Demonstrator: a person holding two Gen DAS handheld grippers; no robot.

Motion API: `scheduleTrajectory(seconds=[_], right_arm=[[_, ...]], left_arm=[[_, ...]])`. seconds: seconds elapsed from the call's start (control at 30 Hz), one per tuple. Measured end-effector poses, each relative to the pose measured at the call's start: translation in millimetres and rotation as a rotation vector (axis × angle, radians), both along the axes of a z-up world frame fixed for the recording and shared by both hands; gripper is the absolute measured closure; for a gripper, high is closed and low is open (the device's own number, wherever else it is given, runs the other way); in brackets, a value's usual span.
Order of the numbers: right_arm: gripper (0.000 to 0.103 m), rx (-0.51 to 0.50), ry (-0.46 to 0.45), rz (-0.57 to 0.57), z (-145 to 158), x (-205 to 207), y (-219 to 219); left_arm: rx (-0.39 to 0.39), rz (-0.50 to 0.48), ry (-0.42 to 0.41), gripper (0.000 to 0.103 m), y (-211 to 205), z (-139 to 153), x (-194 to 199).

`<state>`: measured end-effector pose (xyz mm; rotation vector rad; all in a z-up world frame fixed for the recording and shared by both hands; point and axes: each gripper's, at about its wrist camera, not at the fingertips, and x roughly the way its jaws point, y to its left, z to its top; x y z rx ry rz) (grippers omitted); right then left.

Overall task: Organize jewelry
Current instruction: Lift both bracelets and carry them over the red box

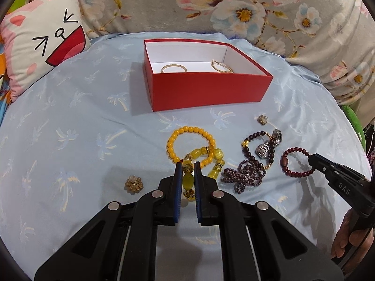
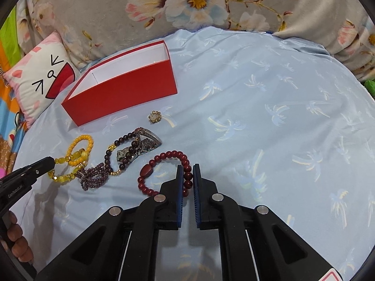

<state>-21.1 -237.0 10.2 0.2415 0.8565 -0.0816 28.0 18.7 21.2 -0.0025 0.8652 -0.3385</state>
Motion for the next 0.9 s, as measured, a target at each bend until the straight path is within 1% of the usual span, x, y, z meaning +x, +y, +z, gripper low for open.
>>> scheduleTrajectory(seconds=[0.13, 0.2, 0.23, 0.27, 0.4, 0.43, 0.5, 0.53, 0.57, 0.6, 0.63, 0.7, 0.77, 0.9], right_arm=[[0.095, 0.02, 0.014, -0.005, -5, -7, -2], [0.095, 0.037, 0.023, -0.006, -9, -9, -3], [0.095, 0.048, 0.026, -0.007, -10, -10, -4], [0.095, 0.057, 0.029, -0.009, -11, -11, -5], [0.095, 0.063, 0.029, -0.01, -11, -11, -5], [0.095, 0.063, 0.03, -0.011, -11, -11, -5], [0.095, 0.066, 0.029, -0.01, -11, -11, -4], [0.095, 0.066, 0.028, -0.009, -11, -11, -4], [0.095, 0.066, 0.029, -0.009, -11, -11, -4], [0.095, 0.068, 0.029, -0.01, -10, -11, -4], [0.095, 0.069, 0.029, -0.01, -10, -11, -4], [0.095, 0.072, 0.025, -0.01, -9, -11, -4], [0.095, 0.071, 0.016, -0.007, -5, -12, -3], [0.095, 0.071, -0.02, 0.004, 11, -16, -1]], left_arm=[[0.041, 0.004, 0.03, 0.092, -3, -14, -2], [0.054, 0.013, 0.04, 0.077, -4, -19, -2], [0.067, 0.029, 0.032, 0.064, -4, -20, -2], [0.073, 0.032, 0.02, 0.058, -4, -20, -2], [0.077, 0.023, 0.006, 0.056, -7, -21, 3], [0.077, 0.025, -0.001, 0.057, -8, -22, 4], [0.072, 0.024, 0.003, 0.064, -10, -24, 9], [0.083, 0.025, -0.001, 0.072, -11, -26, 9], [0.1, 0.021, -0.011, 0.078, -13, -26, 9], [0.107, 0.014, -0.017, 0.082, -15, -26, 9], [0.105, 0.006, -0.014, 0.095, -16, -26, 9], [0.09, -0.003, -0.002, 0.094, -15, -25, 8], [0.07, 0.001, -0.006, 0.094, -14, -20, 4], [0.022, -0.015, -0.04, 0.094, -11, 4, -6]])
